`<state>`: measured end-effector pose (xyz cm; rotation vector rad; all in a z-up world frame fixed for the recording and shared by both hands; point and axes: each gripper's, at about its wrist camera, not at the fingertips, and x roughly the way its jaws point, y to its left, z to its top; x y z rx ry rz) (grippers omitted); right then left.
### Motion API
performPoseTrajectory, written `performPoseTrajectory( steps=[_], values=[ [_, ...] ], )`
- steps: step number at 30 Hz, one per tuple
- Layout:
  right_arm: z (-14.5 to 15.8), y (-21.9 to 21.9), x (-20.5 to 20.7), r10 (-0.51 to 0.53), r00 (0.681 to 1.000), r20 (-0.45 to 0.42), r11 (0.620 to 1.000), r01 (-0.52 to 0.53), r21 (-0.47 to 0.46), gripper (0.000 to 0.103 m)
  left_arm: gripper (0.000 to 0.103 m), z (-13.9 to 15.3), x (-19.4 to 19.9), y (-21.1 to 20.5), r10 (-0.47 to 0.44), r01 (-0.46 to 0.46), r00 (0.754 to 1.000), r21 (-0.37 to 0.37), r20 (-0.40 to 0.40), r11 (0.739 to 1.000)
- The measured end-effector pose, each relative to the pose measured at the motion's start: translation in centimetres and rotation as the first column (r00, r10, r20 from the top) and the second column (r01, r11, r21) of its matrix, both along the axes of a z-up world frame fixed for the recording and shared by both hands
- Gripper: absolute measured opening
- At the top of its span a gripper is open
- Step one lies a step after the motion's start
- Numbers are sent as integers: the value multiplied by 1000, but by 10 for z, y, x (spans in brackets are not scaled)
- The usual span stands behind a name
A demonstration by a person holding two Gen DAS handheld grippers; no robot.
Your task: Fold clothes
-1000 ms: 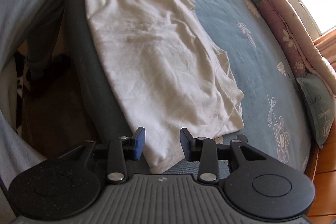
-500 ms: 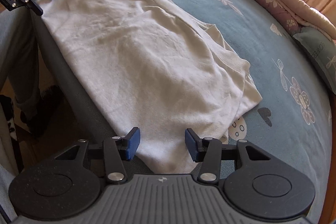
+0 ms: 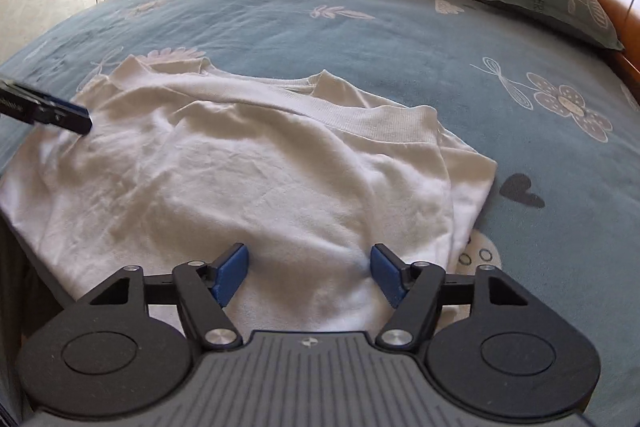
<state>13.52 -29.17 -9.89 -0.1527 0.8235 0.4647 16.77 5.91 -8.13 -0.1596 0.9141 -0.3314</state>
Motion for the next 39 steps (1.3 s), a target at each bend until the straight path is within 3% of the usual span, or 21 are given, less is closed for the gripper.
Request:
performPoseTrajectory(
  steps=[2,4,10,15,19,23,27,30,35,39],
  values=[
    [-1,-6,-7,-26,1000,13,999,26,35,78,55,-2,0,6,34,-34,999,-53,1,998],
    [3,-8,-11,-53,998,19,998,52,46,78,59,7,0,3,51,-49,998,-60,34,997],
    [26,-3,0,-98,992,83,992,90,92,78,65,15,16,-26,-36,47,996,-134,82,990],
    [25,7,25,-98,993,59,985,88,149,79,64,-12,34,-24,41,-35,998,-114,51,993],
    [5,12,45,-120,993,9,989,118,93,79,65,-20,41,-9,60,-49,995,-137,78,989],
    [-5,0,56,-148,989,-3,979,147,139,81,65,-20,60,-6,63,-57,991,-55,117,997],
    [-5,0,60,-162,987,6,978,159,137,82,64,-12,70,-5,86,-81,989,-47,120,996],
    [-1,0,56,-171,985,8,975,168,144,82,64,6,53,-14,57,-50,987,-46,151,998],
    [10,0,42,-167,986,6,968,163,189,82,70,10,20,-30,-46,64,994,-189,101,980],
    [11,3,35,-162,987,-5,967,159,198,82,70,-13,25,-32,9,-2,999,-163,37,987]
  ],
)
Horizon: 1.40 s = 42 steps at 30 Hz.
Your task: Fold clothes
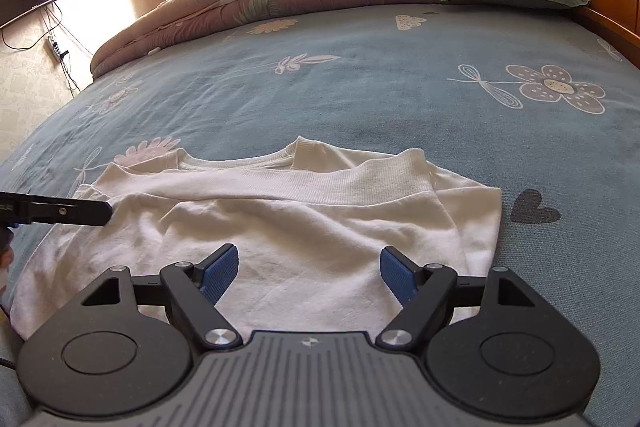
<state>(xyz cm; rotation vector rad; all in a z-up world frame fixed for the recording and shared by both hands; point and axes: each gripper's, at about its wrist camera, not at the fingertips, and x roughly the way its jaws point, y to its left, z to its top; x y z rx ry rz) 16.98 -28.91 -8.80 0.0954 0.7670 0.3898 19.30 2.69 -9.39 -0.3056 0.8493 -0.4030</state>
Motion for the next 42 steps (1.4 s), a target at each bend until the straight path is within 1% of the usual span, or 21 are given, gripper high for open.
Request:
performPoseTrajectory(
  steps=[1,3,5,6,7,9,11,12,13,14,16,19,22,24,26,27,30,33,35,38,42],
  values=[
    [0,1,-2,-2,1000,-3,1000,1,-3,82,67,-4,3,4,24,-24,1000,8,-2,1000],
    [2,-1,-7,-7,1000,-1,1000,7,-14,82,68,0,5,14,82,-82,997,-17,-2,997],
    [4,-5,-14,-14,1000,2,1000,14,-19,82,70,9,3,20,130,-130,991,4,8,991],
    [5,-8,-17,-16,1000,-1,1000,16,-13,82,71,14,2,23,141,-142,990,19,20,990],
    [5,-9,-19,-18,1000,-4,1000,18,-3,82,72,17,0,25,143,-143,990,12,23,990],
    [5,-10,-23,-11,1000,-10,1000,12,16,82,77,17,-5,29,124,-123,992,-24,22,992],
    [1,-6,-25,-1,1000,-18,1000,1,11,83,79,8,-4,31,152,-152,988,19,-6,988],
    [-1,-5,-25,1,1000,-24,1000,-1,4,83,77,3,-4,33,171,-170,985,48,-22,984],
    [-4,-3,-24,-3,999,-37,1000,3,-9,83,73,0,-4,36,187,-185,982,47,-22,982],
    [-7,-4,-24,-16,999,-47,1000,15,-26,83,74,1,-4,37,193,-191,981,46,-23,980],
    [-5,-8,-25,-36,998,-47,999,34,-31,83,74,8,-5,37,199,-197,980,52,-29,979],
    [7,-17,-31,-49,999,-10,999,50,13,83,75,23,-12,25,151,-151,988,112,11,982],
    [9,-18,-31,-53,999,-11,998,54,18,84,77,29,-22,16,104,-105,995,105,14,989],
    [2,-18,-29,-67,997,-43,998,67,1,84,80,23,-27,14,107,-106,994,114,-6,988],
    [-8,-19,-30,-86,994,-73,996,86,0,84,79,10,-26,19,127,-119,991,151,-45,981],
    [-7,-20,-33,-89,994,-68,996,90,7,84,76,7,-25,24,117,-109,992,143,-55,984],
    [3,-17,-42,-75,996,-49,997,76,14,84,77,27,-26,34,143,-133,988,154,-55,979],
    [12,-14,-52,-56,998,-27,998,57,36,87,79,45,-38,34,138,-131,990,160,-35,978],
    [13,-10,-57,-43,999,-26,998,45,50,87,79,48,-51,33,135,-131,990,108,-36,985],
    [14,1,-64,-20,999,-26,999,21,28,87,79,44,-77,30,145,-142,986,37,-77,989],
    [17,9,-73,15,1000,-19,999,-14,29,87,79,29,-107,31,150,-153,976,-4,-155,988]
  ],
)
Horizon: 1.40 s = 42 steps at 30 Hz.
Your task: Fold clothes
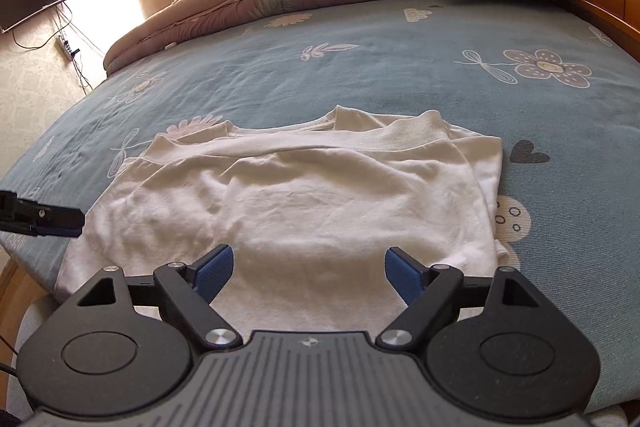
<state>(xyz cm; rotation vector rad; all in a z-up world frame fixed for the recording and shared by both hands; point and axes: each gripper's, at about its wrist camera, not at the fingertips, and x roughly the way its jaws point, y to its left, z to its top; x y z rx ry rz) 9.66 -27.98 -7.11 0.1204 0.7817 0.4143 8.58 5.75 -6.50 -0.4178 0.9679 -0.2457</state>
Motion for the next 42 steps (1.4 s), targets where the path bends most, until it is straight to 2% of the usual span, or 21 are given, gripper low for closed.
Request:
performPoseTrajectory(
  steps=[4,8,11,14,16,18,20,26,29,31,34,37,40,42],
  values=[
    [2,5,-7,10,1000,6,1000,-10,7,87,78,-24,-9,13,57,-58,992,-8,-109,998],
    [8,7,-18,21,999,24,1000,-22,9,87,79,-3,-15,19,87,-88,995,-6,-45,996],
    [11,5,-24,20,999,34,1000,-21,22,89,83,10,-13,13,52,-52,999,-29,2,998],
    [12,3,-27,11,999,38,1000,-12,20,89,84,-2,-8,2,33,-33,998,3,-57,999],
    [13,1,-29,7,999,41,1000,-8,21,89,83,-20,-8,0,54,-46,989,61,-140,997],
    [14,-3,-32,2,999,46,1000,-4,29,90,83,-23,-9,2,50,-41,985,54,-164,998],
    [14,-7,-33,-4,999,46,999,2,39,90,83,-13,-9,6,50,-44,988,45,-148,998],
    [9,-9,-31,-10,1000,28,997,8,70,91,86,45,20,11,46,-47,999,35,19,998],
    [9,-8,-31,-3,1000,30,998,1,66,91,87,44,45,9,39,-39,999,5,36,999],
    [10,-9,-31,-9,999,31,998,7,63,91,87,30,63,11,59,-59,998,-26,6,998],
    [11,-12,-30,-20,999,31,998,18,62,91,87,-2,80,19,123,-125,991,-21,-58,992],
    [13,-16,-30,-29,999,39,997,26,70,91,86,-22,82,27,163,-165,983,-22,-81,986],
    [15,-17,-31,-21,999,50,996,17,88,91,86,-11,82,30,156,-159,983,-25,-96,987],
    [17,-17,-32,-12,998,59,996,7,91,91,86,2,85,35,145,-146,987,-16,-62,989]
  ],
)
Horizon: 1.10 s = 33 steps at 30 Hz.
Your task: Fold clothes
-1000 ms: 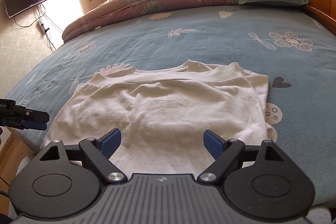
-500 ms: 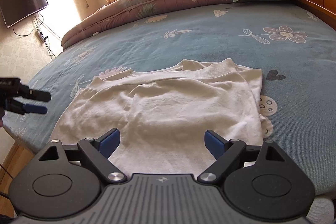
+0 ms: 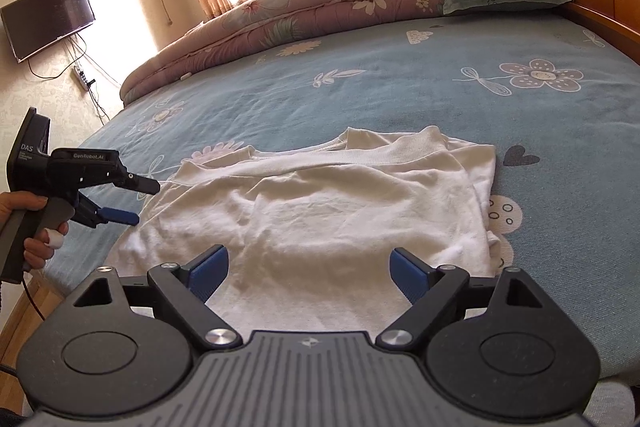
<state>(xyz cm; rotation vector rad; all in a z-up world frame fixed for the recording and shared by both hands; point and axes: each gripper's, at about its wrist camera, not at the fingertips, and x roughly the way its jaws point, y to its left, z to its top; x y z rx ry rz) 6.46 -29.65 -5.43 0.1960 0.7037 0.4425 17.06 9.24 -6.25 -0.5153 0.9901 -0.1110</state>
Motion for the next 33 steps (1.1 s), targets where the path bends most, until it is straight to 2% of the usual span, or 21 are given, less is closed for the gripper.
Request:
performPoseTrajectory(
  steps=[2,5,10,14,16,18,22,28,31,33],
  values=[
    [1,1,-1,5,1000,3,1000,-5,-4,92,86,9,6,10,4,-4,1000,-5,24,1000],
    [-1,3,0,11,1000,0,1000,-11,-10,94,86,7,14,30,8,-7,999,-30,37,1000],
    [-4,16,6,11,1000,-16,999,-12,-40,96,86,-28,18,64,-15,14,1000,-149,-1,989],
    [-4,34,11,37,999,-18,994,-38,-100,96,88,-55,16,83,-34,36,999,-314,14,949],
    [-4,43,14,51,998,-21,992,-53,-117,96,88,-62,17,92,-48,54,999,-399,24,916],
    [-6,53,19,57,998,-29,989,-60,-137,96,88,-68,23,97,-67,77,997,-446,38,892],
    [-8,73,28,71,997,-33,976,-76,-204,96,88,-73,41,103,-115,141,990,-488,82,861],
    [-4,95,37,97,995,-22,964,-99,-248,96,88,-69,71,87,-207,221,975,-455,80,862],
    [-5,104,40,106,994,-20,957,-107,-268,96,88,-69,66,87,-240,250,967,-457,81,854],
    [-5,109,41,125,992,-21,952,-126,-279,96,88,-71,55,94,-257,263,963,-485,80,834]
  ],
)
